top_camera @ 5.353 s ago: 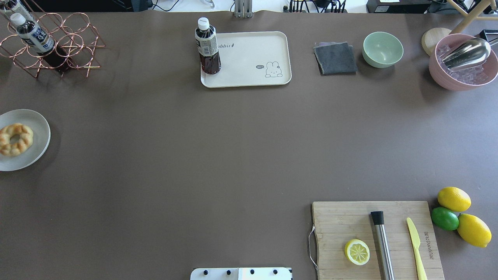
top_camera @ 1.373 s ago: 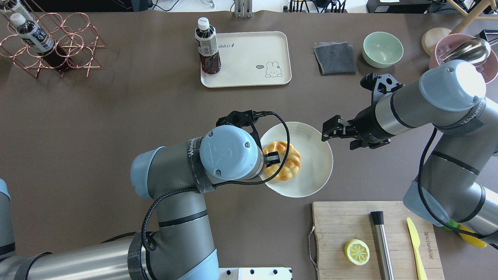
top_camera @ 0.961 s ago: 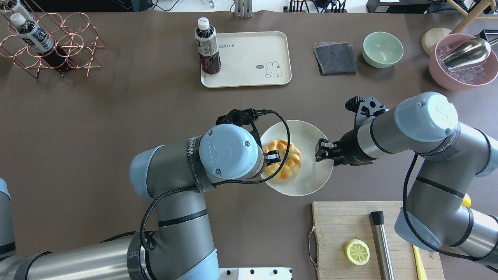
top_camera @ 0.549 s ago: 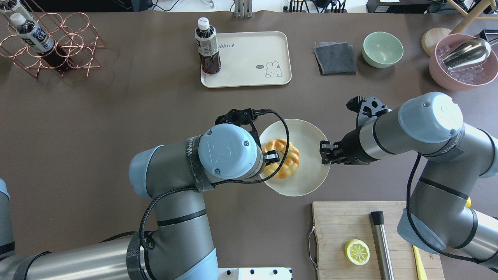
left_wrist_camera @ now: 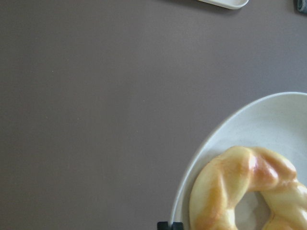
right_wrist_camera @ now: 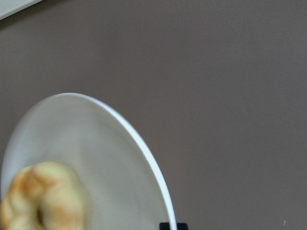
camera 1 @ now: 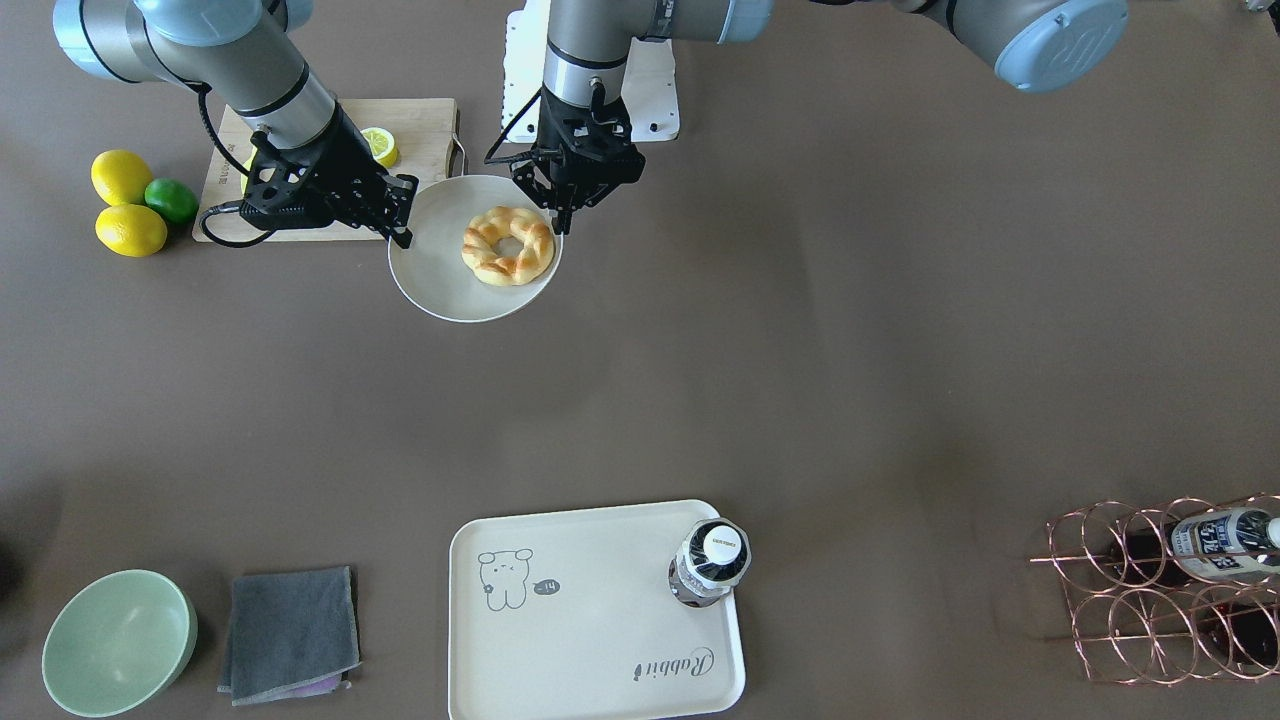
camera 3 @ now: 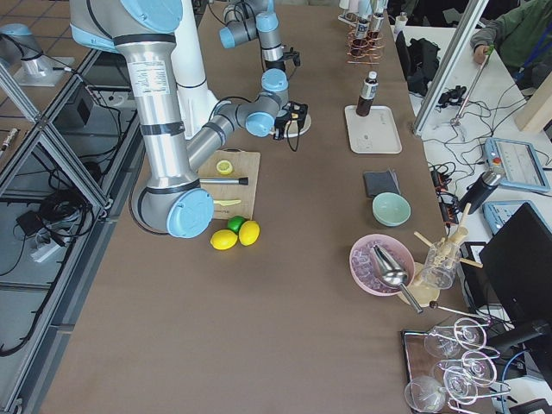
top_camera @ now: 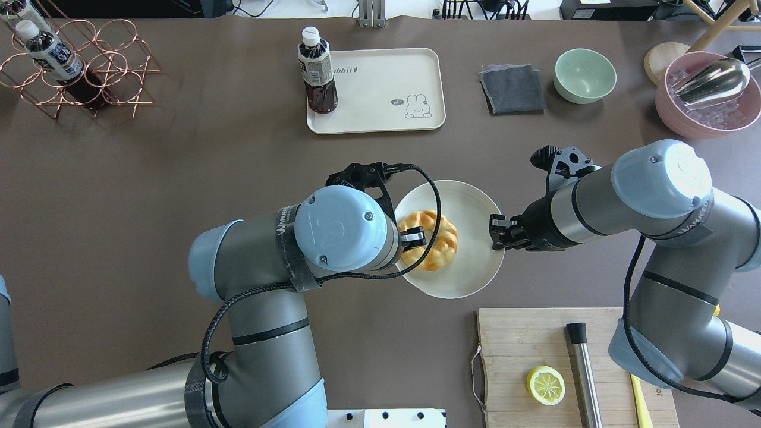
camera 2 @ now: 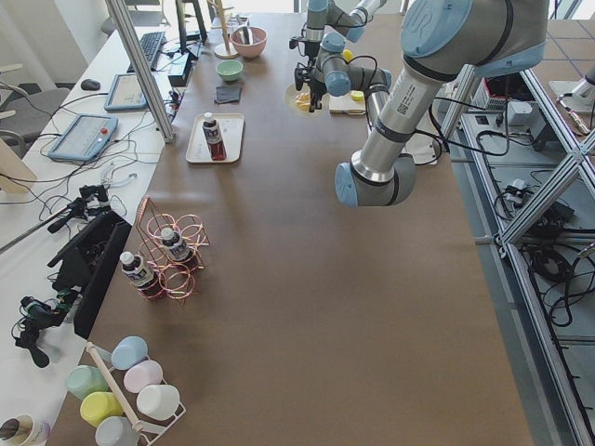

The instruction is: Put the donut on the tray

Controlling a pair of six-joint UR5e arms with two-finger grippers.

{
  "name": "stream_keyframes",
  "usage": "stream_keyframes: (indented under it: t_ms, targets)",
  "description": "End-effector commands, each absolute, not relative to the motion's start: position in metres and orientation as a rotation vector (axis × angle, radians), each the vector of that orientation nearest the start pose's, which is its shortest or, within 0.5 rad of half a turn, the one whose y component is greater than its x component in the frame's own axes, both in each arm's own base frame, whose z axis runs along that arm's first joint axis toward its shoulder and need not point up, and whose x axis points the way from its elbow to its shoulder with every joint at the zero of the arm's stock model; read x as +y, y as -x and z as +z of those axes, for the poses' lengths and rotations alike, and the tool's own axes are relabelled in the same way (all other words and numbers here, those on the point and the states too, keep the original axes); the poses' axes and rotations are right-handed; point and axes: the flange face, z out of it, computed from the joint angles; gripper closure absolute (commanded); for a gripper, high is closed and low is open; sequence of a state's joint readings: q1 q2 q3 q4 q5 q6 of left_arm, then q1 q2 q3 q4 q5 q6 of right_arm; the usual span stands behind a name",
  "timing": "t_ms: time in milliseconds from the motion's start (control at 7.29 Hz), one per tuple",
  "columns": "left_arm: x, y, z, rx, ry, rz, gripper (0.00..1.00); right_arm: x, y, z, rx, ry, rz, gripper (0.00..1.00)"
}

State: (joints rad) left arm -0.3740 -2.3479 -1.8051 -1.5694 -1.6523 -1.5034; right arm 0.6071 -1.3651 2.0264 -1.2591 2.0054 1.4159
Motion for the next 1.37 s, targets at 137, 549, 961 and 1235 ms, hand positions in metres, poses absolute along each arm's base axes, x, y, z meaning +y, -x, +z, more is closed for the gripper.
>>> stream_keyframes:
  t_ms: [137, 549, 961, 1235]
  targets:
    - [-0.37, -0.482, 0.144, 0.985, -0.236, -0.164, 0.02, -0.375, 0.373, 0.308, -1.045, 0.008, 0.204, 1.0]
    - [-0.392, -0.449, 0.164, 0.979, -0.206, -0.155, 0.02, -0.375, 0.373, 0.309, -1.044, 0.009, 0.204, 1.0]
    - [-0.389, -0.442, 0.167, 0.98, -0.214, -0.144, 0.02, -0.379, 0.367, 0.304, -1.055, 0.016, 0.227, 1.0]
    - [-0.399, -0.404, 0.196, 0.939, -0.263, -0.11, 0.02, -0.397, 0.364, 0.312, -1.036, 0.119, 0.473, 1.0]
